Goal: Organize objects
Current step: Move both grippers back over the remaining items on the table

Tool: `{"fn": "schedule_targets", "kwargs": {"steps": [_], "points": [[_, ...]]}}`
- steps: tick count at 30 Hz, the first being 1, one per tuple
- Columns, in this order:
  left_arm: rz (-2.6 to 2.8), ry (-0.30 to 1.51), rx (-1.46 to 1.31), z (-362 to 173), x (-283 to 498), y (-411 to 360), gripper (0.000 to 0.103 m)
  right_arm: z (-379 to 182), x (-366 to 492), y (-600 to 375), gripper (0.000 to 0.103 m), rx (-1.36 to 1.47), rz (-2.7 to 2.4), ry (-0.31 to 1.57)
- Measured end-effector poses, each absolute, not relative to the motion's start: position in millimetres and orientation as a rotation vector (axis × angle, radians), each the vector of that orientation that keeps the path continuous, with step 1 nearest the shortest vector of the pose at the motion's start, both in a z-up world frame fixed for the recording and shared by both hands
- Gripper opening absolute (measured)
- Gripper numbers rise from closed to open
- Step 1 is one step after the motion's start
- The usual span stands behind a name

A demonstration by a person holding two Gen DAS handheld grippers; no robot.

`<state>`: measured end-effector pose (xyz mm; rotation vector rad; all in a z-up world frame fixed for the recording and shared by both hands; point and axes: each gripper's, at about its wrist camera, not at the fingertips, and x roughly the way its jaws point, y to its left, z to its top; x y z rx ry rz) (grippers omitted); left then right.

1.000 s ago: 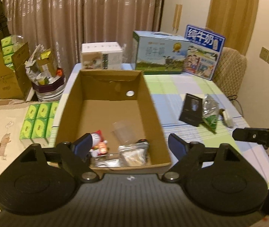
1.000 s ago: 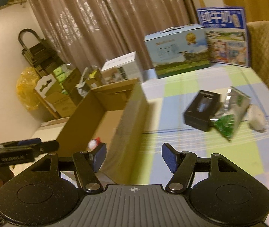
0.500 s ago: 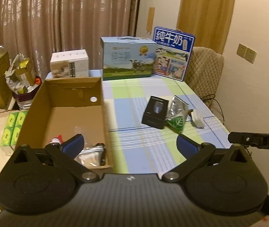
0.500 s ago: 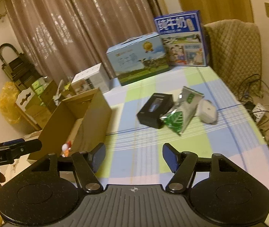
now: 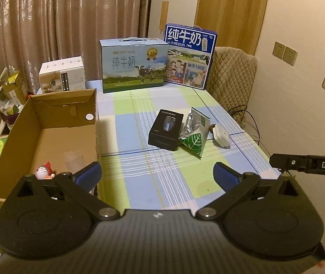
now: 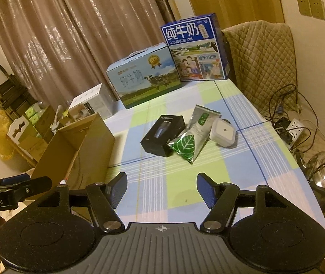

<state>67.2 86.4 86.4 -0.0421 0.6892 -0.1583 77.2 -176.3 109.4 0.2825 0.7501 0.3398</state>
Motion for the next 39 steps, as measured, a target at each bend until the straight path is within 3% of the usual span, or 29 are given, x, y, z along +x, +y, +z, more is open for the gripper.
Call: {"fn": "schedule_targets", "kwargs": {"steps": [26,39], "points": [[-0.186,0.739,-0.017,56,108,58,0.102,80,105,-209,0.065,0.293,0.272,0.794],[-0.185,0.770,0.032,36,170,38,0.102,58,158,-227,0.065,0.223,0.253,0.813]]}}
